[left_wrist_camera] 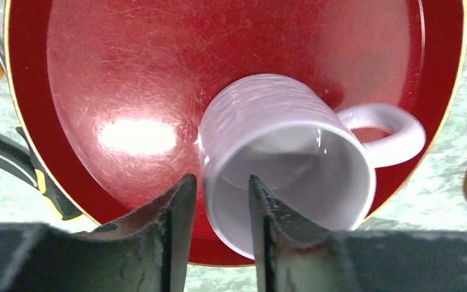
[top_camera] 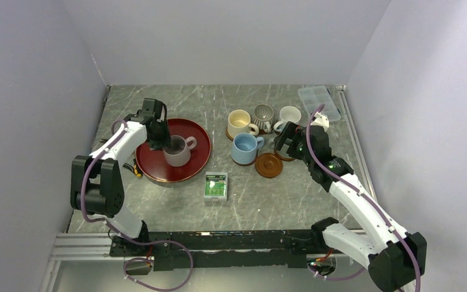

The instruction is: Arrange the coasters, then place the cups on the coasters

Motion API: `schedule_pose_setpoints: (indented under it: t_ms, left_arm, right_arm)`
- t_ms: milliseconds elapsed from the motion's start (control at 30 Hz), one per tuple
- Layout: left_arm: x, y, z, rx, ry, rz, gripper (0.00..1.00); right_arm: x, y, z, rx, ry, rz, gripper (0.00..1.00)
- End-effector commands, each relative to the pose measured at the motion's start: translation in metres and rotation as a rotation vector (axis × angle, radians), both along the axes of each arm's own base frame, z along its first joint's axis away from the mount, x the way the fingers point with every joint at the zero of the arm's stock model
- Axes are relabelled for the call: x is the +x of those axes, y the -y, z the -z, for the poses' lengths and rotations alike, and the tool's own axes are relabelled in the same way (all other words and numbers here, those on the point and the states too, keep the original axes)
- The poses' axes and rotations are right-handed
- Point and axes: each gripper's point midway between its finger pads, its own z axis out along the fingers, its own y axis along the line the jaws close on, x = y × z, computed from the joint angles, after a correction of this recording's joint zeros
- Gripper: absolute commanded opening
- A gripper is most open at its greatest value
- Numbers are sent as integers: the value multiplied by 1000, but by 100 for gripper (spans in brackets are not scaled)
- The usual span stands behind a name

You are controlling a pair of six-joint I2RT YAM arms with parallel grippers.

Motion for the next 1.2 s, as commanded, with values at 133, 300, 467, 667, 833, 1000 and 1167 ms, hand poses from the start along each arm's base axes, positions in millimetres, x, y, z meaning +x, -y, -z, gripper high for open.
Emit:
schedule_pose_setpoints:
  t_ms: [133,300,467,667,833,1000,1167]
  left_arm:
    - [20,24,-56,-10,170,372,54]
    - [21,32,-54,43,211,656,54]
    - [26,44,-50,34,249,833,52]
    - [51,41,-54,118,288,907,50]
    - [54,46,-43,90,254,966,46]
    - [49,55,-30,14,195,1001,41]
    - [45,56,-15,-15,145,1001,40]
  right_arm:
    - [1,-3,-6,15,20,-15,100]
    - [1,-5,-8,17,31,-30,100]
    - [1,-8,-7,17,30,-50,100]
    - [0,-11,-3,12,20,-71,100]
    - [-1,-10,0,-1,9,-77,100]
    - [0,-11,1,-9,3,-82,100]
    - [-1,-12,4,-7,-6,-86,100]
